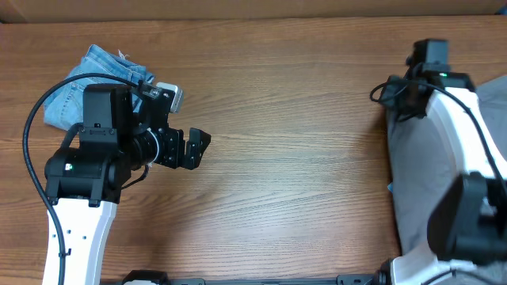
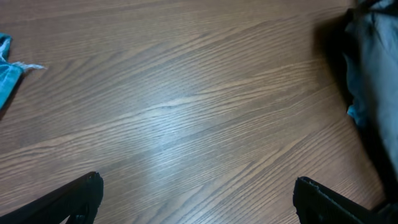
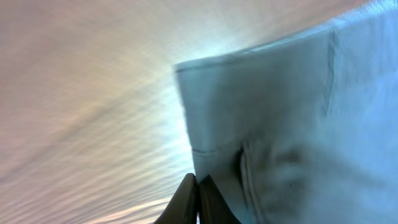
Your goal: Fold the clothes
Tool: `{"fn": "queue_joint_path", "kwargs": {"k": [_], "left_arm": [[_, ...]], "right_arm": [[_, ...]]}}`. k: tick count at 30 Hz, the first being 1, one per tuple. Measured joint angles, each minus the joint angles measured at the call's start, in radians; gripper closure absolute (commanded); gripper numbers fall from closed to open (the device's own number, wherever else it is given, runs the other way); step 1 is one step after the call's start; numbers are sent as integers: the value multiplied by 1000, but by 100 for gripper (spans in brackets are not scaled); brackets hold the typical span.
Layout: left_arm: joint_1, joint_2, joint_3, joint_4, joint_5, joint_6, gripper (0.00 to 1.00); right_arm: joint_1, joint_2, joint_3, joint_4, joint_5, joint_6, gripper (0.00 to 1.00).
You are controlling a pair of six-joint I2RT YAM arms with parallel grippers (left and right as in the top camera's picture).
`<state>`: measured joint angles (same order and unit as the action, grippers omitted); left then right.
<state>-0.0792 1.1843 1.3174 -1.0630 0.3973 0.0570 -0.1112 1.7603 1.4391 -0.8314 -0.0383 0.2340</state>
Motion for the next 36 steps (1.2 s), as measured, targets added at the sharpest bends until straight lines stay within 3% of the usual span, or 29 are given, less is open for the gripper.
{"fn": "queue_joint_path", "kwargs": {"k": [6, 10, 11, 12, 13, 16, 20, 27, 36], "left_arm": [[3, 5, 116, -55, -19, 0, 0], [16, 5, 256, -104, -69, 0, 0], [19, 5, 295, -115, -85, 0, 0], [21, 5, 328, -127, -100, 0, 0], [21, 5, 358, -135, -115, 0, 0], [21, 4, 426, -154, -151, 0, 0], [21, 3, 449, -170, -175, 0, 0], [8, 42, 450, -206, -145, 0, 0], [-216, 343, 455, -147, -125, 0, 2]], "right_arm": [[134, -213, 48, -19, -109, -45, 96], [408, -296, 64, -15, -166, -59, 96], [497, -303, 68, -14, -179, -61, 84], [571, -304, 68, -15, -185, -57, 53], [650, -304, 69, -17, -187, -59, 30], [827, -295, 69, -21, -148, -65, 17], [909, -296, 69, -23, -23, -35, 15], [782, -353, 72, -55, 83, 39, 17], [674, -611, 156, -72, 109, 111, 17]]}}
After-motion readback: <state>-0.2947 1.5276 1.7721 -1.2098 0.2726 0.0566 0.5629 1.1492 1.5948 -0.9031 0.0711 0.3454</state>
